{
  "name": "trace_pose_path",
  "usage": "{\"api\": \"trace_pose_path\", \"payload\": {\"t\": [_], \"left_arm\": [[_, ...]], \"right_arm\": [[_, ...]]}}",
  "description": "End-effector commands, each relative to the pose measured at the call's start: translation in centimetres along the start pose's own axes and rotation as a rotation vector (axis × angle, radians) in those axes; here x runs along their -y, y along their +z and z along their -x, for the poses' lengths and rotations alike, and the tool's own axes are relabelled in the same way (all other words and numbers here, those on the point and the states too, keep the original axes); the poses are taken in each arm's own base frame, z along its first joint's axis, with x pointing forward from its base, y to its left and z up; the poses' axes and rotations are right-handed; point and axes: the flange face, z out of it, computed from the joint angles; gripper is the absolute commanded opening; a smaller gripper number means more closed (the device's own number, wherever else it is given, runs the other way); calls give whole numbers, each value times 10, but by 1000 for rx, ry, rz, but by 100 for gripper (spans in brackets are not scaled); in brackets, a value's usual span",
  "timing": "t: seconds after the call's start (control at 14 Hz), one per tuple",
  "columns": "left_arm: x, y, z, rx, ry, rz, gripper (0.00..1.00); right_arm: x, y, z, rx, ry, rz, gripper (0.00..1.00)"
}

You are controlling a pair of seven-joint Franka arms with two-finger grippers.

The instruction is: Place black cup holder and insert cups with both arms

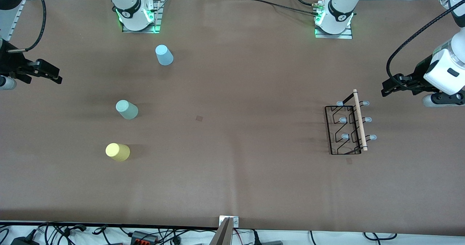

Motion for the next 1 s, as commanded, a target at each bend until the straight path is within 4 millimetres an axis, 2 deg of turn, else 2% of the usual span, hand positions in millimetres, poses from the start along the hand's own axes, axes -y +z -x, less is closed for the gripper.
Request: {"api": "trace_pose_path", "payload": {"t": [0.0, 0.29, 0.36, 0.5, 0.64, 0.79, 0.93], "left_arm": [[1, -7, 7, -10, 5, -25, 100], [2, -5, 4, -12, 3, -24, 100], [-4, 9, -5, 10, 20, -32, 100], [-5, 8, -7, 10, 19, -29, 100], [2, 18, -11, 19, 10, -15, 100], [23, 46, -18, 12, -34, 33, 100], [29, 77, -25, 40, -57, 54, 100]], "right_arm": [[6, -5, 9, 1, 2, 8, 100], [4, -11, 9, -12, 10, 7, 100], [4, -10, 9, -12, 8, 7, 100], [4, -9, 8, -12, 8, 7, 100], [5, -4, 5, -7, 9, 3, 100], [4, 1, 2, -1, 10, 3, 100], [3, 9, -1, 11, 12, 3, 100]]}}
